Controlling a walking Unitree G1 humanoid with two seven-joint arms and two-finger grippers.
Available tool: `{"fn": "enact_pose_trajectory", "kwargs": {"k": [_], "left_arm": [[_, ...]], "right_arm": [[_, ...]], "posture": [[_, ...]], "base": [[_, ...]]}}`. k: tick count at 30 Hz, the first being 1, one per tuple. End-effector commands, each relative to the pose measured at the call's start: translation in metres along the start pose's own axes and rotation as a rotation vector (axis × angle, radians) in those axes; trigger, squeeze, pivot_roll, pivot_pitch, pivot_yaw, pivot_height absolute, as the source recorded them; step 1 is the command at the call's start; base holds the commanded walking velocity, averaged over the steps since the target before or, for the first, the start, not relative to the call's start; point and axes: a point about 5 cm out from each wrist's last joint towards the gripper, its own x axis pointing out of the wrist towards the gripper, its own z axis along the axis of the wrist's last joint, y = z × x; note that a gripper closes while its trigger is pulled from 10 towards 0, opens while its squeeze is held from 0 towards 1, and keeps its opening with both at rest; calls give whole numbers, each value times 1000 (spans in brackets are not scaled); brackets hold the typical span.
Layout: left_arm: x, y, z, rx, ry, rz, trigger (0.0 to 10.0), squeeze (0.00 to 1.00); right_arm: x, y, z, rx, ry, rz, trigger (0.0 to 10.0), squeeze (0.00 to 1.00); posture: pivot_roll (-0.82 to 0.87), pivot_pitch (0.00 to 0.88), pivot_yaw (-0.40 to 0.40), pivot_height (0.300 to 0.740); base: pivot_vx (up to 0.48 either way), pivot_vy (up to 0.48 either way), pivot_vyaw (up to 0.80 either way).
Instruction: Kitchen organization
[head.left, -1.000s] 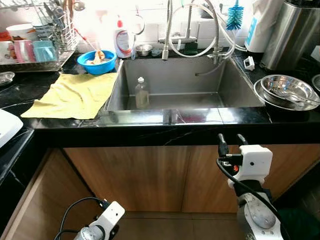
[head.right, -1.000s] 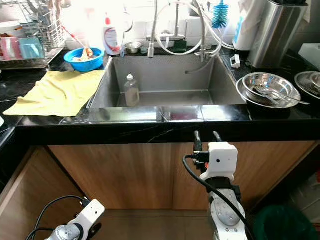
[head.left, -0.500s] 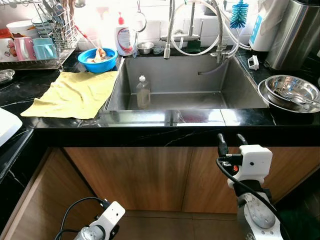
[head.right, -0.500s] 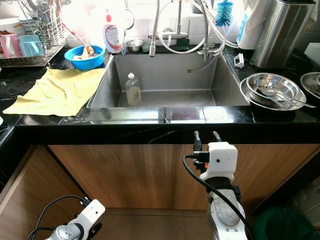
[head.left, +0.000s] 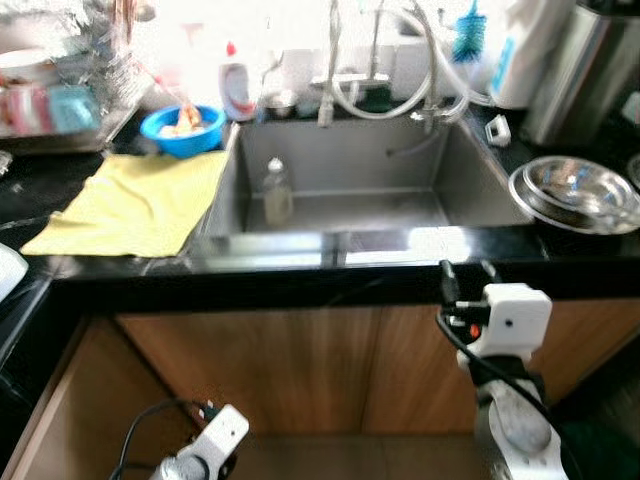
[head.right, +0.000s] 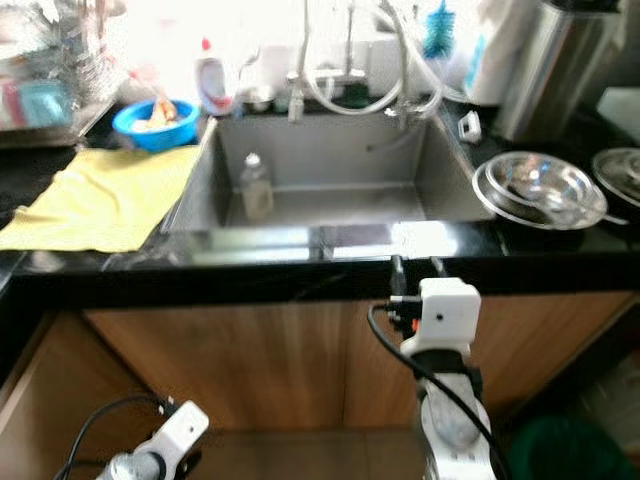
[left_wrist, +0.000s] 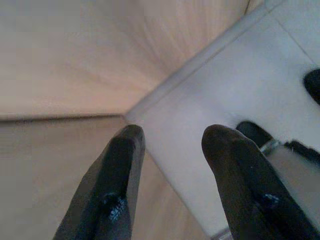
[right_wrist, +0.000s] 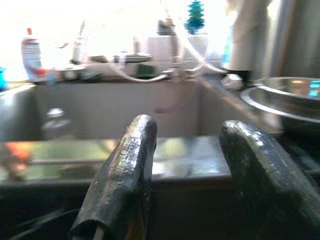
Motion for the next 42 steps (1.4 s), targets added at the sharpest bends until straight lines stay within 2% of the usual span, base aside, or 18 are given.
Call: {"fn": "enact_pose_trajectory", "kwargs": {"k": [1,23,26,37,42], "left_arm": [[0,-1,-1,5,4,-2,10000,0],[-1,-3,-4,-1,1,-4,10000,0],[-1,-4,-3,22,-2,-3,10000,0],[-1,-5,-5,38,2,-3,10000,0],[-1,-4,-5,44,5,2,10000,0]], "right_arm": [[1,-4,3,-1,-13,-20,10000,0],[0,-2,1,1,-6,-17,10000,0],[0,-2,1,1,-4,-12,10000,0],[0,-2,1,-1,-7,-9,10000,0],[0,1,1,4,-7,0,10000,0]], "posture": [[-115,0,65,740],[-117,0,61,740],[-117,0,61,740],[-126,0,68,740],[-126,0,69,740]], "base": [[285,0,0],[39,0,0],[0,0,0],[0,-322,0],[0,0,0]]}}
